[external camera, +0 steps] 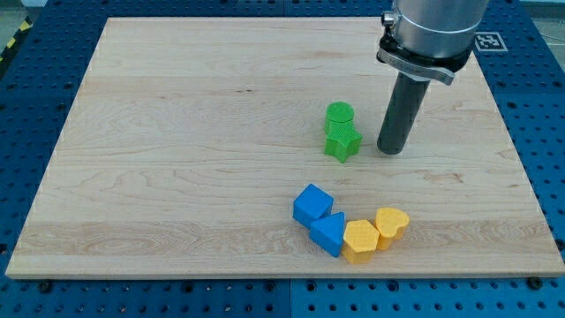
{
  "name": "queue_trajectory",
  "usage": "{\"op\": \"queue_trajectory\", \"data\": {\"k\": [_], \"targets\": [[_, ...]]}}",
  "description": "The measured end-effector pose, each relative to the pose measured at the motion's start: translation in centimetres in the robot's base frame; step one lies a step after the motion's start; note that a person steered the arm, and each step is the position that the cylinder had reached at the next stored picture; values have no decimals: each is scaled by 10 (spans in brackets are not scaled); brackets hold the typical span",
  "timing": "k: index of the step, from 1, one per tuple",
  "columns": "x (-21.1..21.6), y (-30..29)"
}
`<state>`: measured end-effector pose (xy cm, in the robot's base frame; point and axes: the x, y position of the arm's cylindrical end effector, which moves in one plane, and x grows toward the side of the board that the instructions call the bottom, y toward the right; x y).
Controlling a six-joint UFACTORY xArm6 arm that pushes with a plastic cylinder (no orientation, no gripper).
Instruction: Push the green blocks close to the group of blocks
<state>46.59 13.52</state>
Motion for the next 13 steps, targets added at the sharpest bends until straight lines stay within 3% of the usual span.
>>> {"op": "queue_trajectory", "data": {"k": [2, 5, 7, 8, 10, 13], "targets": [[-61, -9], [-23, -28], [-84, -68], [-76, -83], [-6, -53], [-34, -44]]}}
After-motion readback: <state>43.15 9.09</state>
